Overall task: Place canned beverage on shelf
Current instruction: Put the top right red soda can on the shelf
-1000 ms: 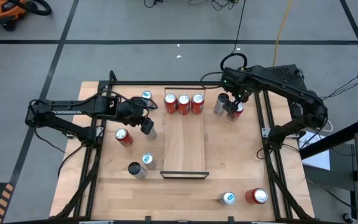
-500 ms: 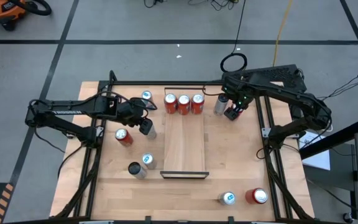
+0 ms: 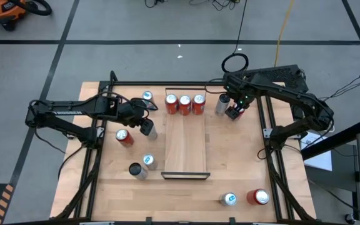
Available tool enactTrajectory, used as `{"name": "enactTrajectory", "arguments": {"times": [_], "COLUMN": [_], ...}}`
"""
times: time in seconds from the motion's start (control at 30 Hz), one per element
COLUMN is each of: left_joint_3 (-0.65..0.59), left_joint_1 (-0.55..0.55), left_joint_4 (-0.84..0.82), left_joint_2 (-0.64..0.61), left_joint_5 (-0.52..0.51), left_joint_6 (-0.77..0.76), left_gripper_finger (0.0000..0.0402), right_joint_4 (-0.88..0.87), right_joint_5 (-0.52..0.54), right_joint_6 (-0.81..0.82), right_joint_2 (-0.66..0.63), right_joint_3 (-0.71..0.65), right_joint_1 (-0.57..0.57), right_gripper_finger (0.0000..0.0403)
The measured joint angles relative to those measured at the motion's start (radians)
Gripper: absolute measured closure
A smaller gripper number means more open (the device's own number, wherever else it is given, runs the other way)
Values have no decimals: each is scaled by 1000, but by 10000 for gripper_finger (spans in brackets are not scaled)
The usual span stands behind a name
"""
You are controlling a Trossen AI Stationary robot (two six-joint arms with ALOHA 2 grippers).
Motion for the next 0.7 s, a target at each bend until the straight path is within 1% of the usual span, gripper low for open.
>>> {"name": "enactTrajectory", "arguments": {"times": [0.2,0.57,0.7], "left_joint_3": [0,0,0], "left_joint_1": [0,0,0], "left_joint_4": [1,1,1], "left_joint_2": [0,0,0], "left_joint_5": [-2,-14,-16], "left_joint_6": [0,0,0], "left_gripper_finger": [159,159,159], "right_joint_4": [52,58,59], "right_joint_5": [3,-5,-37], "right_joint_6": [-6,-26,-26], "right_joint_2": [0,0,9], "right_joint_3": [0,0,2], "right_joint_1": [-31,-81,-100], "right_gripper_finger": [67,67,64]}}
